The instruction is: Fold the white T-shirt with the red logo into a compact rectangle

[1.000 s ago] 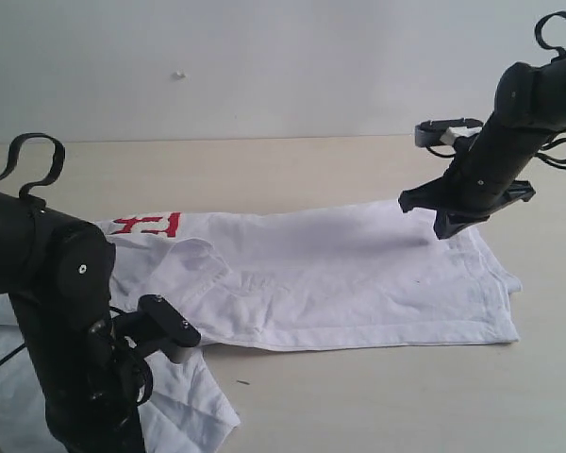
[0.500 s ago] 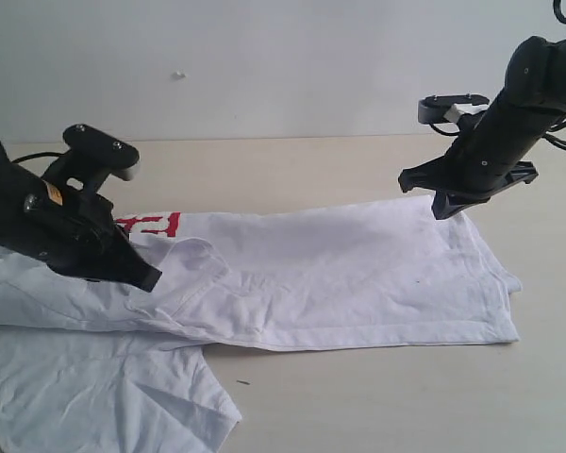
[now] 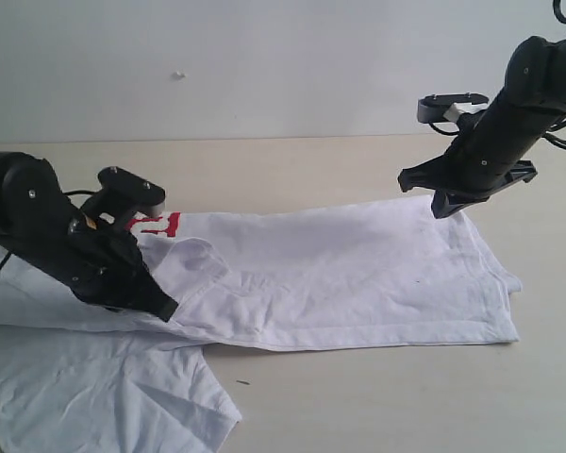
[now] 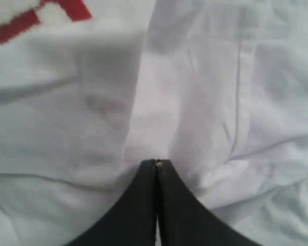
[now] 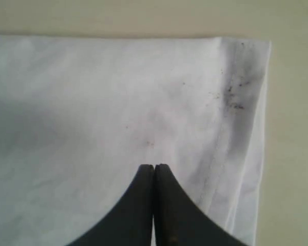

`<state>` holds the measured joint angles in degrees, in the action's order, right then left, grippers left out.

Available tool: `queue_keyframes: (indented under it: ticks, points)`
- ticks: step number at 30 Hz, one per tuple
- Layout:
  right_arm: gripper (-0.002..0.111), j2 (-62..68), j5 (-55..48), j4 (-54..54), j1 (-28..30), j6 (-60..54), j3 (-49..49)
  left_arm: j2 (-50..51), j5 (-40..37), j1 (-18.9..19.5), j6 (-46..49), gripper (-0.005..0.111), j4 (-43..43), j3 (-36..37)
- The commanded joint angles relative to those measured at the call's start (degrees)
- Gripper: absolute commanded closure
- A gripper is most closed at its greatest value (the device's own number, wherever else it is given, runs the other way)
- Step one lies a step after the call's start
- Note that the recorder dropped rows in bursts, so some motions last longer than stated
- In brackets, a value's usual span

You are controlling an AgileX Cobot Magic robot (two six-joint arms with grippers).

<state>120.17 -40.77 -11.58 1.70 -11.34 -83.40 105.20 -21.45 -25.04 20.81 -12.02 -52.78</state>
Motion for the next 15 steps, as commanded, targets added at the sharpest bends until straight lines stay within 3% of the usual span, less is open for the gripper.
queue_keyframes:
  ticks: [1,15]
  points:
    - [0.108,-0.5,0.0,-0.2,0.0,-0.6,0.2,2.8,4.2,-0.2,1.3,0.107,-0.4,-0.1]
    - [0.108,-0.5,0.1,0.0,0.0,-0.6,0.2,2.9,10.2,3.1,1.4,0.107,2.3,-7.7]
